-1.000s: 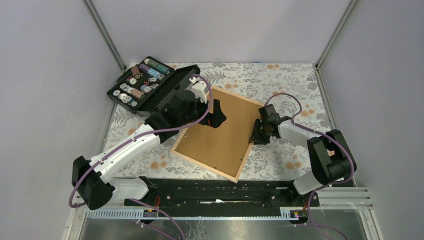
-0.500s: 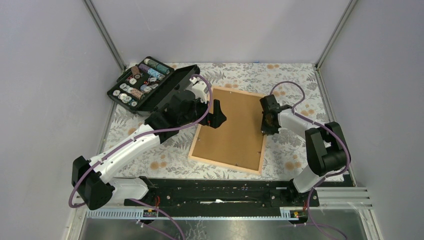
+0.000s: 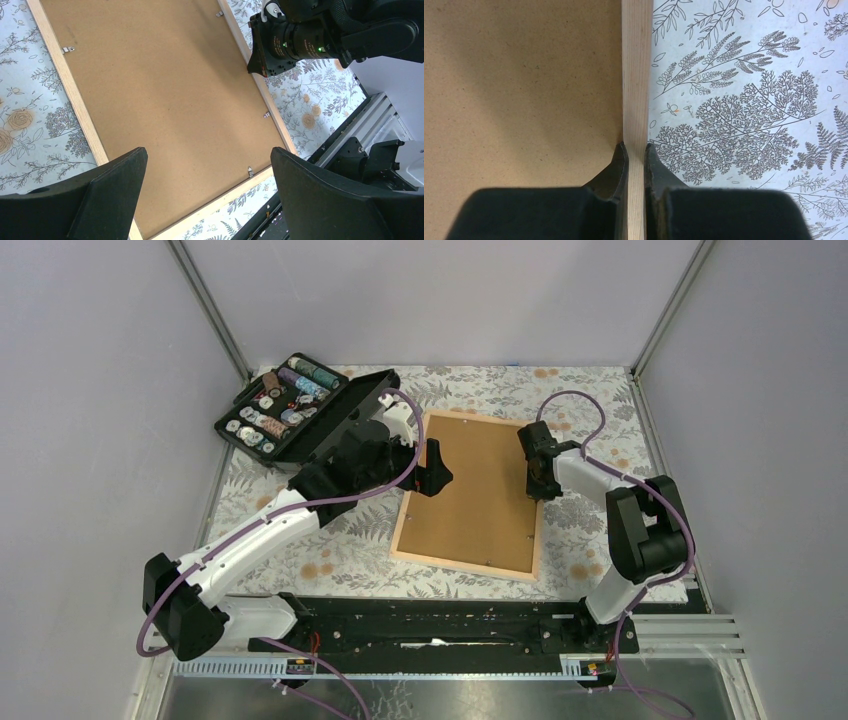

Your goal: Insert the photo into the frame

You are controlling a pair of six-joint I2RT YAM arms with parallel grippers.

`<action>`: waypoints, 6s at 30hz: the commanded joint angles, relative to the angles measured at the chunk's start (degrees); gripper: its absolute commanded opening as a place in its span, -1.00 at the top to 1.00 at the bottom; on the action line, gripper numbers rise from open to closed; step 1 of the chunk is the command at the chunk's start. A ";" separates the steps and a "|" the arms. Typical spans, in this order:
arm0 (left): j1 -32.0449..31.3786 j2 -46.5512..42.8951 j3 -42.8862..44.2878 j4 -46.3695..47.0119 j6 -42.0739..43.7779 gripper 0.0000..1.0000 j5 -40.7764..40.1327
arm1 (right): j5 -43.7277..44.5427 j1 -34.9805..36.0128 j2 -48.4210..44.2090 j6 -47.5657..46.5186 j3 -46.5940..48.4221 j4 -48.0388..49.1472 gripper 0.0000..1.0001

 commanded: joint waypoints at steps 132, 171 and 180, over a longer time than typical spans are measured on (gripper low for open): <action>-0.11 -5.37 -31.64 10.41 -20.42 0.40 -4.95 | -31.35 25.11 -2.32 13.10 -3.01 23.52 0.18; -24.53 1.36 -16.81 12.45 -19.72 -0.50 -7.66 | -19.41 -13.57 -16.67 11.85 -21.42 9.29 0.73; -27.99 4.53 -14.72 14.35 -10.71 -0.68 -10.89 | -33.13 -13.56 -20.97 12.34 -20.37 8.66 1.00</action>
